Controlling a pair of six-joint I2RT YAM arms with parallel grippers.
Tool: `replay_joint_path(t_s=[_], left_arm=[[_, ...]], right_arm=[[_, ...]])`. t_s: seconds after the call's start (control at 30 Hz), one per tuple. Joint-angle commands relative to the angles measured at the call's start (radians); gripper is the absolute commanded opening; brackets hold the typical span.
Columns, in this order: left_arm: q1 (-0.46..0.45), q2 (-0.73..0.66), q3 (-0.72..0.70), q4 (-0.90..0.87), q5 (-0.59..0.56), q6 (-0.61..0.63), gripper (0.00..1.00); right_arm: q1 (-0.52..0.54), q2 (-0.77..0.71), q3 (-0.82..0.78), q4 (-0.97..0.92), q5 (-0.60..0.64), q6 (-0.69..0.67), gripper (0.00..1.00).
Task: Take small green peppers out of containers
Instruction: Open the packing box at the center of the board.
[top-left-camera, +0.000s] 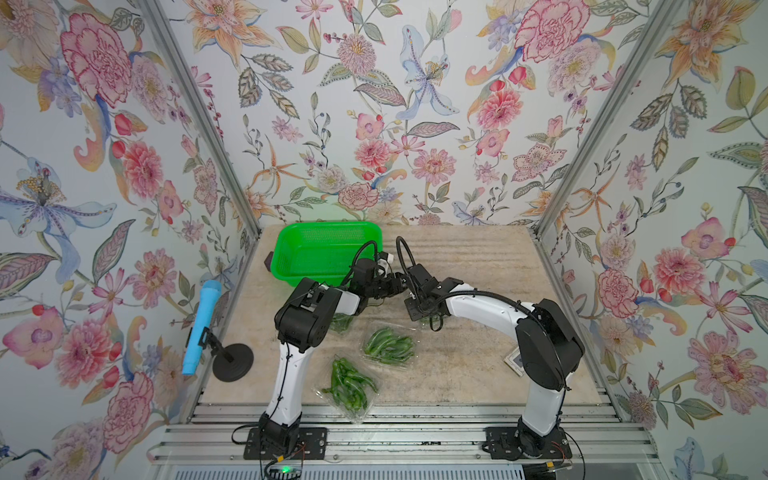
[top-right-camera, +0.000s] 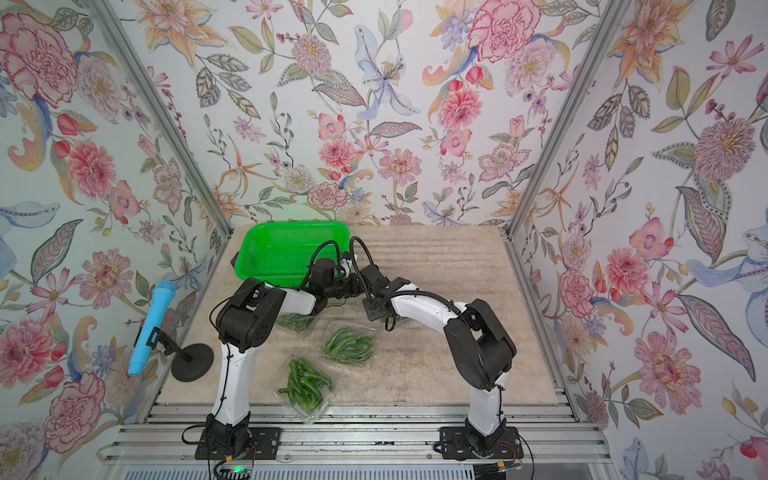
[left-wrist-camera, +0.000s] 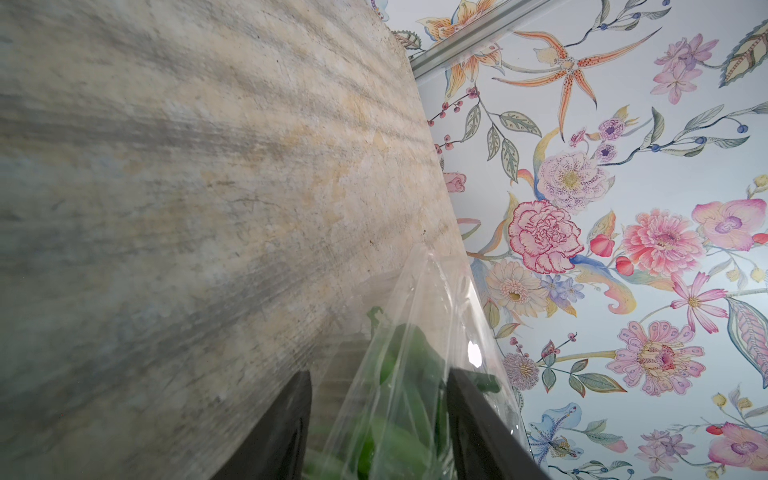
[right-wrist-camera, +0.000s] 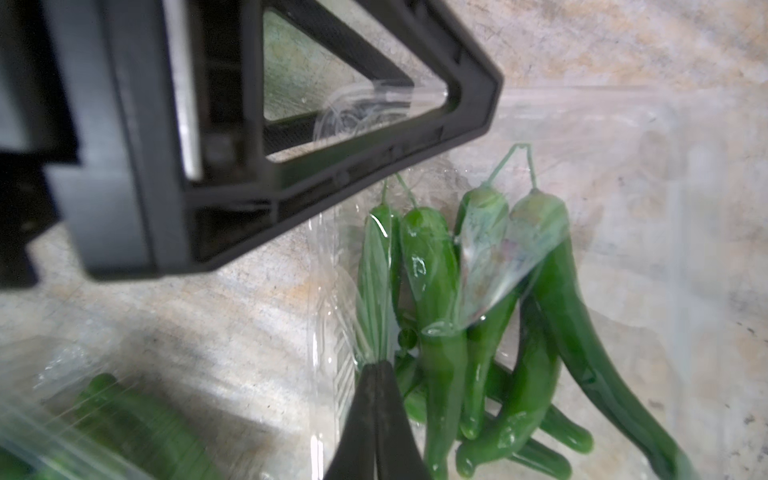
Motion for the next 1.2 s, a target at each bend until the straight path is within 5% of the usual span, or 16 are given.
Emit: replay_joint_path(t_s=[0.0, 0.5, 0.8, 1.17], left_arm=[[0.024, -0.043, -0.041, 0.018, 0.005, 0.006, 0.55], [0.058, -0.087, -0.075, 0.033, 0.008, 0.021, 0.55], [0.024, -0.082, -0.056, -0.105, 0.008, 0.124, 0.55], [-0.022, -0.072, -0.073, 0.001, 0.029, 0.033, 0.56]], right_arm=[[-0.022, -0.004, -0.018, -0.025, -0.01, 0.019, 0.0], [-0.076, -0.041, -0.003, 0.023, -0.043, 0.023, 0.0], [-0.129, -0.067, -0.019, 0.074, -0.069, 0.032, 0.0], [-0.138, -0.067, -0.008, 0.096, -0.091, 0.031, 0.0]])
